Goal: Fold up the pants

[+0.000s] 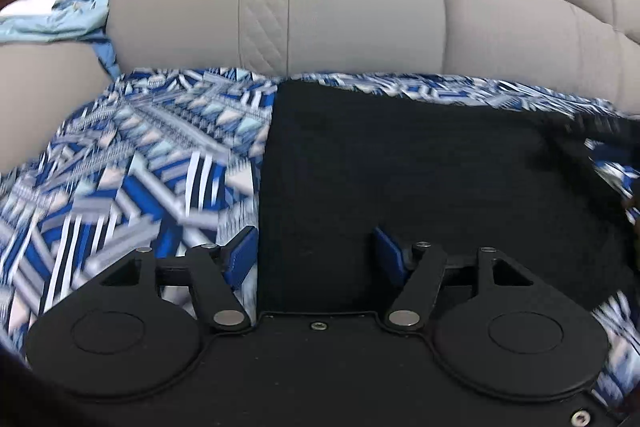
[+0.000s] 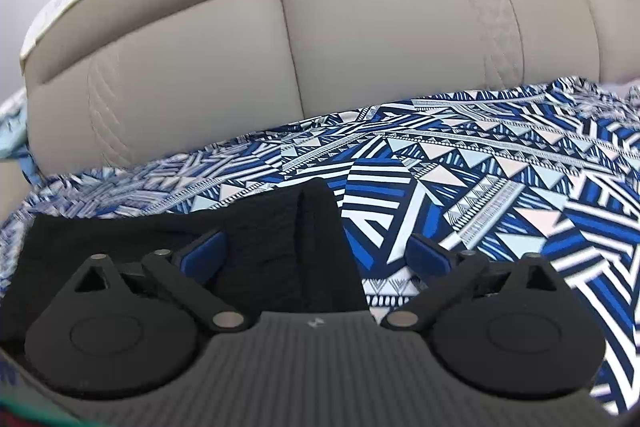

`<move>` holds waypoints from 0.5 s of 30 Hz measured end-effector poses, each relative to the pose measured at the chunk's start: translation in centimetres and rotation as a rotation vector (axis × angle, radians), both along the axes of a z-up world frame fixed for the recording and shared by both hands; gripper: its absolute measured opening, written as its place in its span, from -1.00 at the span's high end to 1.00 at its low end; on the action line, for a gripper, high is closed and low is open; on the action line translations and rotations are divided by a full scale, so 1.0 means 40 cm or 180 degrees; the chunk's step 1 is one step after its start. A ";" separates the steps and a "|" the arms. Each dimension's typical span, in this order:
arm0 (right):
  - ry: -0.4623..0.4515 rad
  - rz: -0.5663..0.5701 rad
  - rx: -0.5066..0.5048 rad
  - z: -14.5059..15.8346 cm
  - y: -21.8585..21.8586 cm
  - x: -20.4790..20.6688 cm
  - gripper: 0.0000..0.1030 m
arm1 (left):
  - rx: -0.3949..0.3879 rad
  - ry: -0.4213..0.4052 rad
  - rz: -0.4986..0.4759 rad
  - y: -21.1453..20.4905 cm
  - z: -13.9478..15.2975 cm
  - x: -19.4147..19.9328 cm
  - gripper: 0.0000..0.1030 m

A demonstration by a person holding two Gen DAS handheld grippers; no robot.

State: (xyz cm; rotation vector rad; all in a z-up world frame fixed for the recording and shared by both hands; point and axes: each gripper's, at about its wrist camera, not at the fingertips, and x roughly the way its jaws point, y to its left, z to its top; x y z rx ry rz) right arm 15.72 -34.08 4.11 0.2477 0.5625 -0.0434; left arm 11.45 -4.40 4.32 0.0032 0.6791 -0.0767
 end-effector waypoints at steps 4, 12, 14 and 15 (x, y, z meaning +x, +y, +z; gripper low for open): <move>-0.0116 0.0022 0.0182 0.026 -0.015 -0.050 -1.00 | 0.0055 0.0031 -0.0093 -0.009 -0.001 -0.100 -0.20; 0.0042 0.0023 0.0124 0.024 -0.011 -0.116 -1.00 | 0.0153 0.0143 -0.0126 -0.026 0.003 -0.202 -0.22; 0.0135 0.0130 0.0121 0.015 -0.003 -0.127 -1.00 | 0.0137 0.0185 -0.0123 -0.025 0.001 -0.217 -0.26; 0.0175 0.0193 0.0080 0.010 0.003 -0.133 -1.00 | 0.0128 0.0206 -0.0127 -0.024 0.000 -0.223 -0.26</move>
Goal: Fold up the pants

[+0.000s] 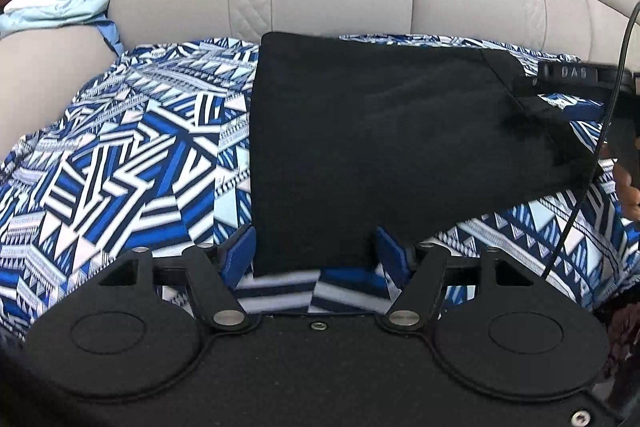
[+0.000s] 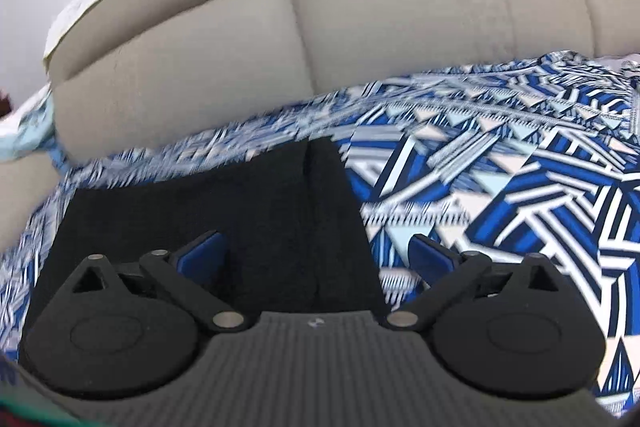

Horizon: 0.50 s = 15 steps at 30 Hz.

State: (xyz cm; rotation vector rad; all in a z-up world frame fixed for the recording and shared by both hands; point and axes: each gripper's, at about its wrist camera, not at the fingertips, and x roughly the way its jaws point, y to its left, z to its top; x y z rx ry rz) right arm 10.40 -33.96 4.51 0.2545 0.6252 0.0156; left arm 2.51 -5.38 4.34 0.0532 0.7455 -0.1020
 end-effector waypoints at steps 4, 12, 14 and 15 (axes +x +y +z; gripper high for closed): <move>0.0049 0.0165 -0.0407 -0.024 0.030 -0.030 -1.00 | -0.0055 0.0043 -0.0001 0.006 0.002 -0.013 -0.26; -0.0240 0.0348 -0.0602 -0.056 0.033 -0.066 -1.00 | -0.0242 -0.0207 0.0029 0.025 0.061 0.041 -0.29; -0.0239 0.0357 -0.0608 -0.054 0.035 -0.064 -1.00 | -0.0281 -0.0265 0.0063 0.036 0.078 0.079 -0.37; -0.0242 0.0356 -0.0606 -0.053 0.035 -0.062 -1.00 | -0.0311 -0.0289 0.0079 0.041 0.087 0.099 -0.38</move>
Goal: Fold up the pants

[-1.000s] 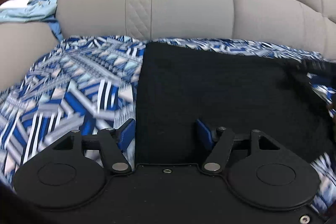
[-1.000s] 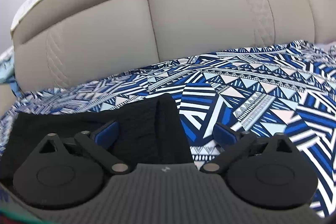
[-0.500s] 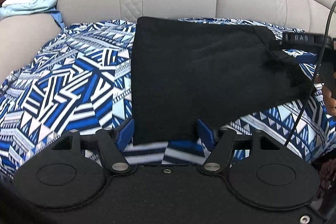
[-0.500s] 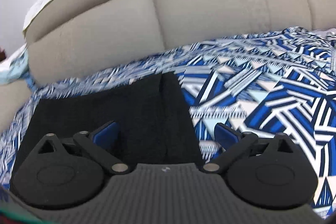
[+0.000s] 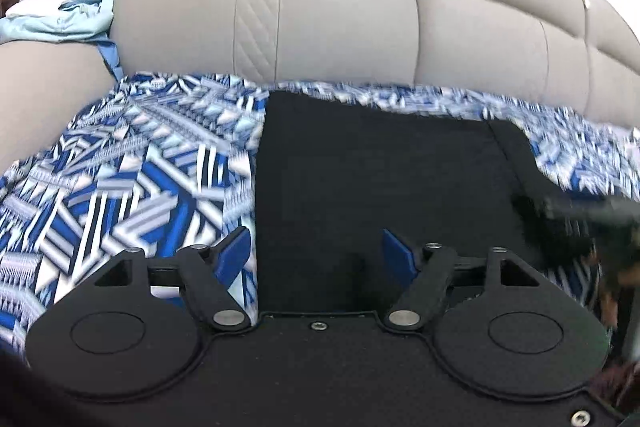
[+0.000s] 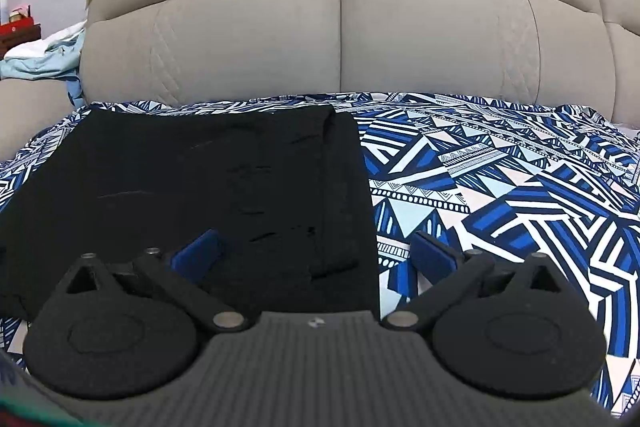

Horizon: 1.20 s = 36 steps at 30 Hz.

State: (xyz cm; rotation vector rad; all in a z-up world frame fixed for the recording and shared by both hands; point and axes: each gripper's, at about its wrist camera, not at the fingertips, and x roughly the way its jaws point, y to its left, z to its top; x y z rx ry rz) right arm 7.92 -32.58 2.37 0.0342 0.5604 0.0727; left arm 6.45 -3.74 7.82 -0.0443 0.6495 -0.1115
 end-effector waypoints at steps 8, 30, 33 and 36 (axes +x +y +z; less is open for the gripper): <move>0.0073 0.0002 0.0037 0.018 -0.001 0.005 -1.00 | -0.0048 -0.0008 0.0072 0.018 0.014 0.126 -0.46; 0.0344 0.0458 0.0350 0.032 -0.039 0.232 -0.68 | -0.0416 0.0351 -0.0022 0.093 -0.095 0.394 -0.55; 0.0305 0.0451 0.0453 0.031 -0.034 0.234 -0.46 | -0.0564 0.0339 -0.0210 0.087 -0.096 0.403 -0.54; 0.0336 0.0498 0.0585 0.035 -0.035 0.235 -0.13 | -0.0793 0.0344 -0.0263 0.089 -0.099 0.415 -0.55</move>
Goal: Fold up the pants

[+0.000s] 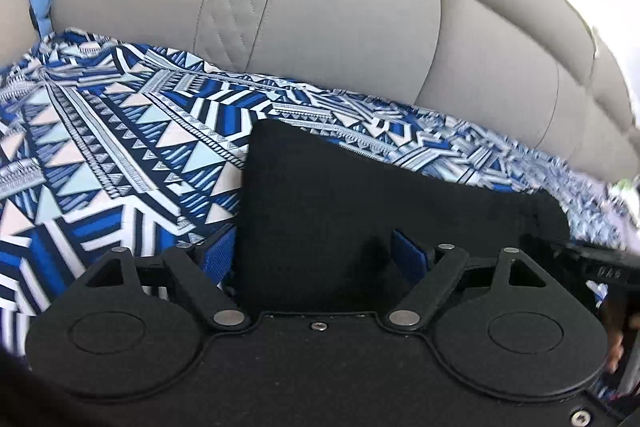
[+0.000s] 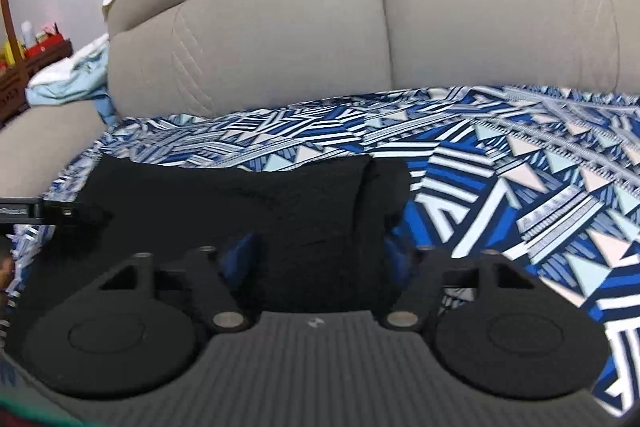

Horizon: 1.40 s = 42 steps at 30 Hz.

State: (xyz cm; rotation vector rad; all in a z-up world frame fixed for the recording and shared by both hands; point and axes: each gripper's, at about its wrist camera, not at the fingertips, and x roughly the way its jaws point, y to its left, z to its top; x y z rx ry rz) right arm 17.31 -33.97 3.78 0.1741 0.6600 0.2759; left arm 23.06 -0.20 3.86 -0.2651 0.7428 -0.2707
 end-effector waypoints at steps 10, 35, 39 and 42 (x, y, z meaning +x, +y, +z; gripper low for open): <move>0.0027 -0.0227 0.0128 0.007 0.044 0.066 0.31 | 0.0257 -0.0179 0.0475 -0.001 0.016 0.076 0.77; -0.0122 -0.0516 -0.0236 -0.006 0.113 0.251 -0.30 | 0.1104 -0.0214 0.0799 -0.031 -0.031 0.296 0.12; -0.0233 -0.0609 -0.0110 0.015 0.096 0.201 -0.48 | 0.1186 -0.0173 0.0835 -0.035 -0.016 0.281 -0.19; -0.0321 -0.0655 -0.0036 0.037 0.088 0.148 -0.58 | 0.1152 -0.0252 0.0756 -0.045 0.005 0.216 -0.42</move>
